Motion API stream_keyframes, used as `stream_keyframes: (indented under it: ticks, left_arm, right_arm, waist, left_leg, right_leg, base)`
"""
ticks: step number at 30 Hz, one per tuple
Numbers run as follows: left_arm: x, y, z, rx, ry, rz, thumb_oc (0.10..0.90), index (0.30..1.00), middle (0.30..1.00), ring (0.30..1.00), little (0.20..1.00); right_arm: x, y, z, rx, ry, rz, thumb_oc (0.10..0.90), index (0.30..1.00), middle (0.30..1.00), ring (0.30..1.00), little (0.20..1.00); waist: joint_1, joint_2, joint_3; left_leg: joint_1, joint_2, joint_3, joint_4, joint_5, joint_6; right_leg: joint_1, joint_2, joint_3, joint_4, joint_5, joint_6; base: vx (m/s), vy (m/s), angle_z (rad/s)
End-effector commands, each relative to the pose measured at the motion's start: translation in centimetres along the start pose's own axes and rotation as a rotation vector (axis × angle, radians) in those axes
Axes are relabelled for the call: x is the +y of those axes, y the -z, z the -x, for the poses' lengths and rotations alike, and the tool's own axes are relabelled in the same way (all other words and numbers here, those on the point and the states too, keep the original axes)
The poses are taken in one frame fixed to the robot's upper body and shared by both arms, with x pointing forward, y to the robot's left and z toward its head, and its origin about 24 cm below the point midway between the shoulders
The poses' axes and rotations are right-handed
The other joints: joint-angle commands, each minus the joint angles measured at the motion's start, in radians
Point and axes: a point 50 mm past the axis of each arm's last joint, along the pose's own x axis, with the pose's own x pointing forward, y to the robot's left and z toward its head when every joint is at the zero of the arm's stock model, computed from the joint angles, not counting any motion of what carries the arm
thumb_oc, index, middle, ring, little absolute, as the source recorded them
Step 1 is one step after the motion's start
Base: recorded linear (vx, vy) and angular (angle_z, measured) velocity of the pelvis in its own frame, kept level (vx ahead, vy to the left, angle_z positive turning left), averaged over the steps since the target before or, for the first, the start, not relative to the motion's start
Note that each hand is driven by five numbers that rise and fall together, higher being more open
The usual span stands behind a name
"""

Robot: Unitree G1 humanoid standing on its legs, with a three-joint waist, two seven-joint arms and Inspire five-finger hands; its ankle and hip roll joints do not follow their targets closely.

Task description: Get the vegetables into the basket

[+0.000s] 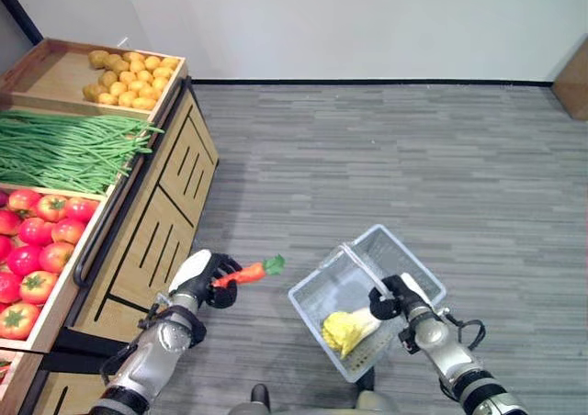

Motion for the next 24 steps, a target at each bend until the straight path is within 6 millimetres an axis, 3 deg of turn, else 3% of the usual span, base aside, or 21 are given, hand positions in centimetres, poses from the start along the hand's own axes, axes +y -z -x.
stream_keyframes:
  ticks: [1, 4, 5, 6, 13, 22, 23, 24]
  left_arm:
    - [3.7, -2.9, -1.9, -0.135, -0.112, -0.152, 0.4, 0.3, 0.3, 0.3, 0.3]
    - [2.8, -4.1, -2.7, -0.167, -0.077, -0.189, 0.4, 0.3, 0.3, 0.3, 0.3]
    - [2.3, -4.9, -3.3, -0.185, -0.055, -0.215, 0.4, 0.3, 0.3, 0.3, 0.3]
    - [2.2, -4.9, -3.3, -0.186, -0.056, -0.215, 0.4, 0.3, 0.3, 0.3, 0.3]
    - [-2.1, -8.0, -6.0, -0.194, 0.076, -0.279, 0.4, 0.3, 0.3, 0.3, 0.3]
    - [-3.2, -10.3, -6.9, -0.231, 0.106, -0.323, 0.4, 0.3, 0.3, 0.3, 0.3]
    - [-3.2, -10.3, -6.9, -0.231, 0.105, -0.323, 0.496, 0.435, 0.435, 0.435, 0.435]
    - [-3.6, -10.3, -7.0, -0.225, 0.121, -0.339, 0.829, 0.901, 0.901, 0.901, 0.901]
  right_arm:
    - [-3.3, -9.6, -0.7, -0.355, 0.1, 0.025, 0.4, 0.3, 0.3, 0.3, 0.3]
    - [-2.8, -11.3, -0.4, -0.418, 0.077, 0.036, 0.4, 0.3, 0.3, 0.3, 0.3]
    - [-2.3, -12.9, 0.1, -0.483, 0.054, 0.041, 0.4, 0.3, 0.3, 0.3, 0.3]
    - [-2.4, -12.9, 0.1, -0.482, 0.056, 0.042, 0.4, 0.3, 0.3, 0.3, 0.3]
    - [-0.3, -17.5, 2.2, -0.684, -0.043, 0.039, 0.4, 0.3, 0.3, 0.3, 0.3]
    - [0.0, -19.9, 3.9, -0.813, -0.079, 0.047, 0.4, 0.3, 0.3, 0.3, 0.3]
    - [0.0, -19.9, 3.9, -0.813, -0.079, 0.047, 0.4, 0.3, 0.3, 0.3, 0.3]
    - [0.1, -20.2, 4.2, -0.832, -0.084, 0.055, 0.4, 0.3, 0.3, 0.3, 0.3]
  waist:
    - [-0.012, -0.018, -0.012]
    - [-0.024, 0.007, -0.005]
    - [-0.038, 0.026, 0.001]
    - [-0.037, 0.027, 0.0]
    - [-0.1, 0.083, 0.023]
    - [-0.131, 0.082, 0.034]
    - [-0.131, 0.083, 0.034]
    - [-0.135, 0.078, 0.033]
  left_leg:
    - [-0.092, 0.019, -0.055, 0.013, 0.016, -0.013]
    - [-0.108, 0.018, -0.043, 0.01, 0.022, -0.017]
    - [-0.119, 0.015, -0.034, 0.008, 0.028, -0.02]
    - [-0.121, 0.015, -0.033, 0.008, 0.028, -0.02]
    - [-0.153, 0.018, 0.016, 0.004, 0.043, -0.028]
    - [-0.156, 0.03, 0.036, 0.006, 0.046, -0.031]
    - [-0.156, 0.03, 0.036, 0.006, 0.046, -0.031]
    - [-0.157, 0.033, 0.038, 0.006, 0.046, -0.031]
  right_leg:
    - [0.024, -0.078, -0.016, 0.05, -0.083, 0.076]
    - [0.006, -0.078, -0.006, 0.037, -0.072, 0.074]
    - [-0.007, -0.081, 0.0, 0.03, -0.065, 0.075]
    - [-0.009, -0.081, 0.001, 0.029, -0.064, 0.075]
    - [-0.077, -0.077, 0.045, 0.019, -0.039, 0.074]
    - [-0.096, -0.065, 0.07, 0.021, -0.037, 0.07]
    - [-0.096, -0.065, 0.07, 0.021, -0.037, 0.07]
    - [-0.098, -0.063, 0.07, 0.022, -0.038, 0.069]
  base:
    - [-0.03, -0.027, -0.14]
    - [-0.04, 0.007, -0.16]
    - [-0.05, 0.019, -0.11]
    - [-0.06, 0.023, -0.1]
    - [-0.03, -0.001, -0.16]
    - [-0.01, -0.022, -0.18]
    - [0.0, 0.0, 0.0]
    - [0.0, 0.0, 0.0]
